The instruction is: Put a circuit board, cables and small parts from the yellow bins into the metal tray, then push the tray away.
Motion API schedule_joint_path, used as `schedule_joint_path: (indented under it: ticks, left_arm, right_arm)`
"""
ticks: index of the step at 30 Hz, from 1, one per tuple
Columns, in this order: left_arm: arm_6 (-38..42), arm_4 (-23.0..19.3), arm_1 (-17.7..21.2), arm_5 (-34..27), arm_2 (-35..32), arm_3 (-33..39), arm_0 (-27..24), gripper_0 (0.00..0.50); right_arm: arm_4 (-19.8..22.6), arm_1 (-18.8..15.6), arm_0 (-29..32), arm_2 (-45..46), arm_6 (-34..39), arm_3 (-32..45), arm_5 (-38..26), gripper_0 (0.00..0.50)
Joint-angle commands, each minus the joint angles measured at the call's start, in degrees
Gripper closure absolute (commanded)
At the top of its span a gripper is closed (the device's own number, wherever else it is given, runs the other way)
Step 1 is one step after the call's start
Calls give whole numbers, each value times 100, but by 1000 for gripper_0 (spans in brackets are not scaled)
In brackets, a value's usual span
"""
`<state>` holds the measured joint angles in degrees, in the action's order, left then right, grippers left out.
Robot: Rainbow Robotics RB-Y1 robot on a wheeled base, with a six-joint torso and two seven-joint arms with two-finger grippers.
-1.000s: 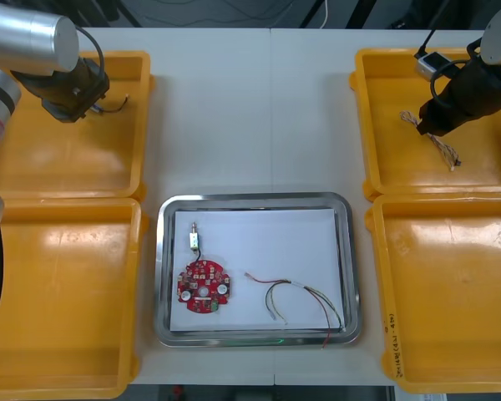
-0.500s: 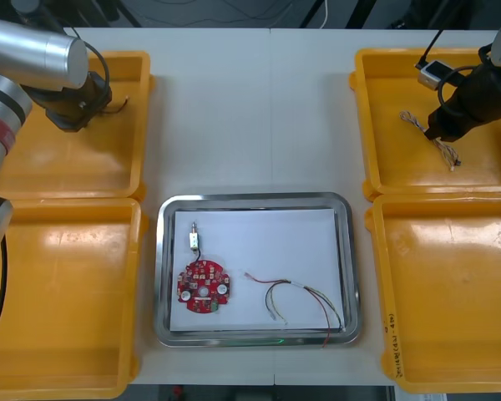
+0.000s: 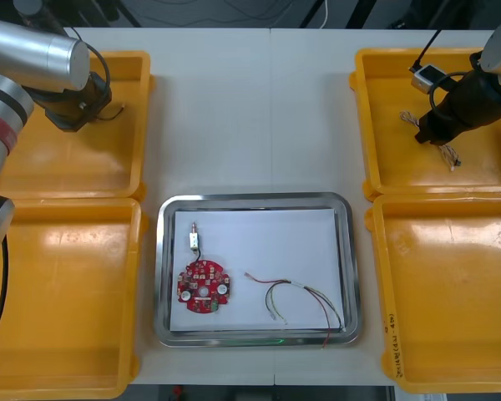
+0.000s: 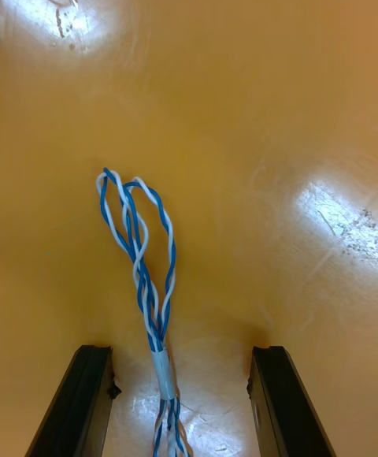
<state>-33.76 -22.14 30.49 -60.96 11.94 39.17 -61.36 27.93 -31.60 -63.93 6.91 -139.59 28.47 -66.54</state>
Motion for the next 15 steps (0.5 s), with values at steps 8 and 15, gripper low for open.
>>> schedule_joint_path:
  ticks: [8,15]
  left_arm:
    - [-737,60,36,-399,-113,152,-297,500]
    - [-1397,96,274,-1533,-482,627,-253,500]
  right_arm:
    - [-42,93,-198,109,11,45,168,0]
    - [-16,102,-128,100,-15,45,229,0]
